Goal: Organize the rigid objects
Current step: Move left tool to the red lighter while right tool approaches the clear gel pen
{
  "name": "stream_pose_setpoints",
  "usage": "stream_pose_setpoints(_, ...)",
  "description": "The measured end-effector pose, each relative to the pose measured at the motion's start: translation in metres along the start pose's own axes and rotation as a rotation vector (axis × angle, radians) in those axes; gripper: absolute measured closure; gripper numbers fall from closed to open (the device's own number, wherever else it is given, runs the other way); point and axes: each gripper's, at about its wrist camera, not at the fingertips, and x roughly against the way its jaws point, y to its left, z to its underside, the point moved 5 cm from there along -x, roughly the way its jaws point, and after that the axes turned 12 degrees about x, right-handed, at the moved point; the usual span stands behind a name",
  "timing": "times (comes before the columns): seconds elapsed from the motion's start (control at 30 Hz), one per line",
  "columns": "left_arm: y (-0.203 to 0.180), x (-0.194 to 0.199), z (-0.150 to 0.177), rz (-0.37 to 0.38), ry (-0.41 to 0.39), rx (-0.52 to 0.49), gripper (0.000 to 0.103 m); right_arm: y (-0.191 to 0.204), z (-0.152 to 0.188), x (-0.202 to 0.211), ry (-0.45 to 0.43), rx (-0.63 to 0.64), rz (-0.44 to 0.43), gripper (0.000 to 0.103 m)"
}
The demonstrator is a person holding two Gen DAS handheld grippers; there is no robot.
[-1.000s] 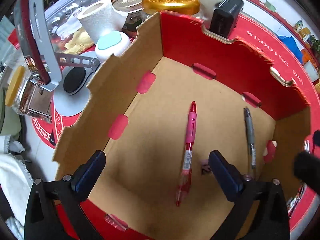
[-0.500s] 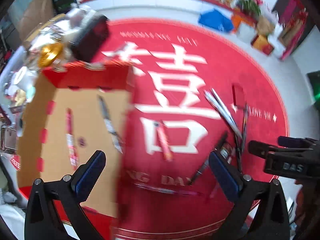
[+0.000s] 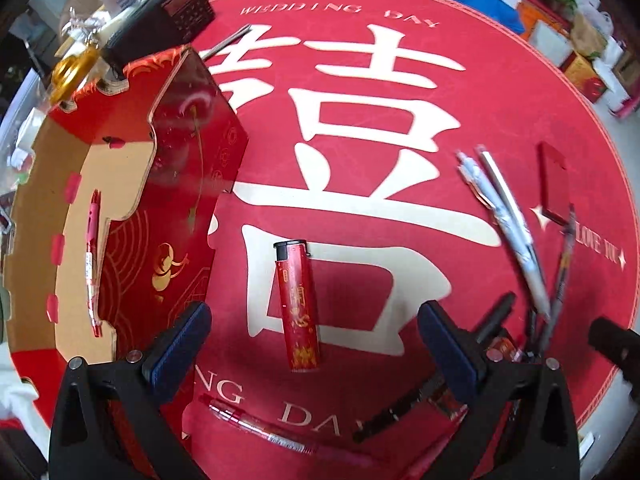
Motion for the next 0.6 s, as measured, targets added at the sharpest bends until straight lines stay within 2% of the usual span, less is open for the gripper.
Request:
stream_pose_setpoints(0.17, 0.003, -0.010, -0.001, -0.035, -0.002, 0.025, 0.000, -0.007, -0.020, -0.017, -0.022, -0.047, 0.032, 0.012)
stream_pose_setpoints(0.23, 0.001, -0.011, -0.001, -0.047, -0.016, 0.014, 0.000, -0.007, -0.023, -0.023, -0.011, -0.057, 0.016, 0.024)
stream_pose_setpoints(0.37, -0.001, -0.015, -0.001, -0.086, -0.031, 0.011, 0.000, 0.004, -0.028, -0.038, 0.024, -0.042, -0.013, 0.039)
stream_pose_setpoints(0.4, -0.002, -0.015, -0.001, -0.090, -0.043, 0.010, 0.000, 0.006, -0.028, -0.039, 0.026, -0.035, -0.006, 0.042)
stream_pose_setpoints(0.47, -0.005, -0.013, 0.002, -0.091, -0.059, 0.012, 0.000, 0.015, -0.029, -0.040, 0.023, -0.005, -0.003, 0.042)
stream_pose_setpoints(0.53, -0.008, -0.014, 0.005, -0.089, -0.070, 0.020, 0.000, 0.026, -0.028, -0.041, 0.030, 0.048, 0.031, 0.047)
stream_pose_setpoints(0.6, -0.011, -0.014, 0.011, -0.079, -0.077, 0.046, 0.000, 0.040, -0.025, -0.043, 0.035, 0.127, 0.084, 0.047)
